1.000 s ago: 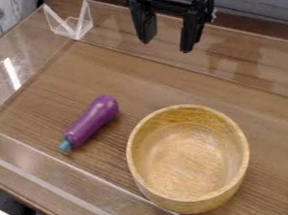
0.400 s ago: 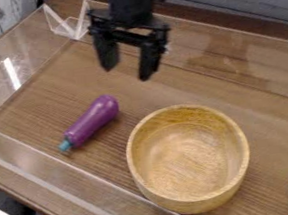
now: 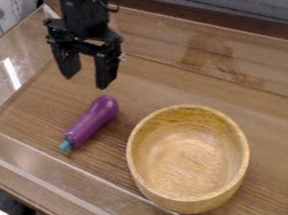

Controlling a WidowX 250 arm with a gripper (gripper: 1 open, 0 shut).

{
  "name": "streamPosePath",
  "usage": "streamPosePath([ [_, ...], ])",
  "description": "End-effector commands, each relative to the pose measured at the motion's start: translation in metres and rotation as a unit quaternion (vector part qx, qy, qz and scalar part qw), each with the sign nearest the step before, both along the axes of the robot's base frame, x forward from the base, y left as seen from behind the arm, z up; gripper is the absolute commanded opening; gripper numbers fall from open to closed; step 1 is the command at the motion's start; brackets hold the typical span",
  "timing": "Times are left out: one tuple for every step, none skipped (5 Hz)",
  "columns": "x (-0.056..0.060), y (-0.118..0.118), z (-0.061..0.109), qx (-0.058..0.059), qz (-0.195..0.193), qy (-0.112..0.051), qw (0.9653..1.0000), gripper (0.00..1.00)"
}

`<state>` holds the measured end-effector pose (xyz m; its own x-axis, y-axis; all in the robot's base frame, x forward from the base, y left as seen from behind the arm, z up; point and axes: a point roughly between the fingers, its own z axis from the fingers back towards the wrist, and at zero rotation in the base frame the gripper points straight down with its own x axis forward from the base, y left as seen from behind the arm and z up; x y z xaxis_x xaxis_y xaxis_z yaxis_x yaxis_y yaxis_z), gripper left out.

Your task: Put the purple eggplant in the brown bowl

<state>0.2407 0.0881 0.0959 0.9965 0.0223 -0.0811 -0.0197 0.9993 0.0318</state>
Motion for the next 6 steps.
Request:
streamPosePath([
  [-0.001,0.009,0.006,0.014,-0.005,-0.03,0.9994,1.0],
  [-0.004,0.01,-0.002,0.012,-0.009,-0.031,0.9994,1.0],
  [-0.005,0.011,-0.009,0.008,-0.013,-0.033,0.9993,1.0],
  [-0.006,0.011,-0.016,0.005,-0.016,-0.035,0.9992,1.0],
  [-0.006,0.012,-0.022,0.0,-0.02,-0.036,0.9991,1.0],
  [-0.007,0.013,-0.029,-0.005,-0.024,-0.039,0.9989,1.0],
])
